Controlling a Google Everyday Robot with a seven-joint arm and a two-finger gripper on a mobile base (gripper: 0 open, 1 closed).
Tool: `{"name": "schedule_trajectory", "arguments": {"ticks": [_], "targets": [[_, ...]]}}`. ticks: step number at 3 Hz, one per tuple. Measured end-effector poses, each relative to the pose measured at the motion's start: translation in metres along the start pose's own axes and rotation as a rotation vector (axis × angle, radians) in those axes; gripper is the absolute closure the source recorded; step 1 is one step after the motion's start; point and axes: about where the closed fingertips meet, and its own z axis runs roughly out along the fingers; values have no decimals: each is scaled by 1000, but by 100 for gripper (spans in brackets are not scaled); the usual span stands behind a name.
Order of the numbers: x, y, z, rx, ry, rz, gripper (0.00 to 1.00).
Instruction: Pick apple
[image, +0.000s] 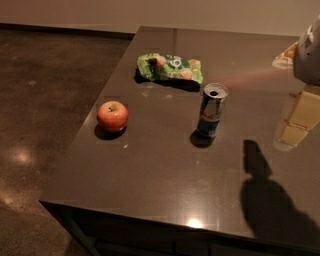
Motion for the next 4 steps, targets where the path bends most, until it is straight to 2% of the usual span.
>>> {"name": "schedule_trajectory", "arguments": {"ticks": [1,2,4], "targets": [[0,0,0,0,0,0,0],[-10,-7,0,0,-31,4,0],[-84,-35,11,7,-147,-14,0]]}}
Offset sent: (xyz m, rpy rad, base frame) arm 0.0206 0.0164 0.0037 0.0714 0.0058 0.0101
